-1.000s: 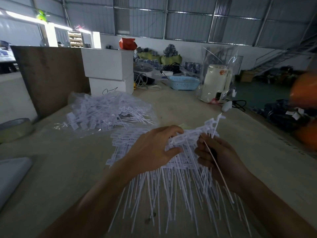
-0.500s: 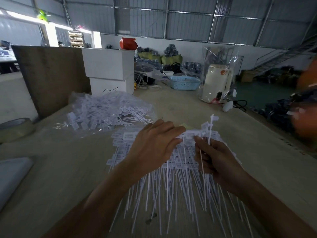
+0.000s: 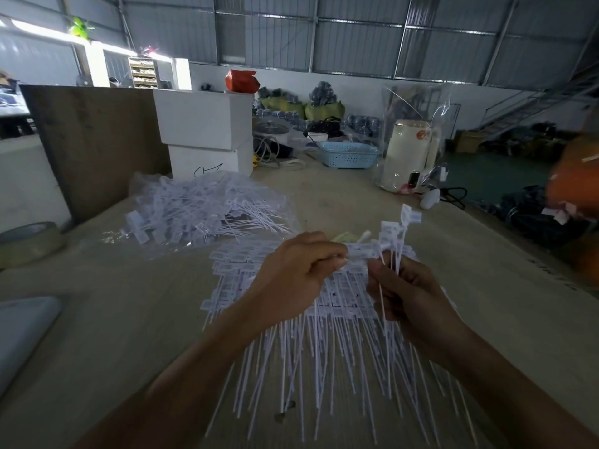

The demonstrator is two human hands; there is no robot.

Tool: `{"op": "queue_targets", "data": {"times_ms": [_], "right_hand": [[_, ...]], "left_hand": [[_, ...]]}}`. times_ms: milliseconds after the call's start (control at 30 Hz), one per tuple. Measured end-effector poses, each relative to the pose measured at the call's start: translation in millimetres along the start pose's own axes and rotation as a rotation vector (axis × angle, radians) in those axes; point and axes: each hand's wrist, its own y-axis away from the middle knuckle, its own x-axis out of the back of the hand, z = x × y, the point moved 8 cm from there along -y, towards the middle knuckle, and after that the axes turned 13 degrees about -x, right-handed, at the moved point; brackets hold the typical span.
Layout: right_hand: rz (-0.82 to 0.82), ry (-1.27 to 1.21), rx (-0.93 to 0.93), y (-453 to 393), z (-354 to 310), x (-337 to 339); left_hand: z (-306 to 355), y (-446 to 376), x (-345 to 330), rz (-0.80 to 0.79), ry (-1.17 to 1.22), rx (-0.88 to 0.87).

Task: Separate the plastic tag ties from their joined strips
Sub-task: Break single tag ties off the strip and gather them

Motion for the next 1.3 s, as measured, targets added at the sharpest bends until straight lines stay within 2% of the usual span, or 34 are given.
{"op": "queue_targets", "data": {"times_ms": [167, 333, 633, 1000, 1167, 1300], "right_hand": [[-0.050, 0.018, 0.037, -1, -1, -4], [0.014, 0.026, -0.020, -4, 6, -3], [-0.084, 0.039, -0.113, -2, 11, -13], [-0.091, 0.028, -0.146, -2, 15, -17], [-0.116, -0.030, -0.176, -4, 17, -17], [-0.121, -0.068, -0.172, -4, 17, -16]], "left_hand": [[-8, 2, 2, 0.056, 0.338, 0.130], [-4, 0, -1, 0.066, 0.371, 0.157], [-5, 0, 10, 0.125, 0.162, 0.115], [-6, 4, 13, 0.025, -0.102, 0.098], [-7, 2, 11, -0.118, -0.316, 0.035], [2, 2, 10, -0.078, -0.300, 0.013]]}}
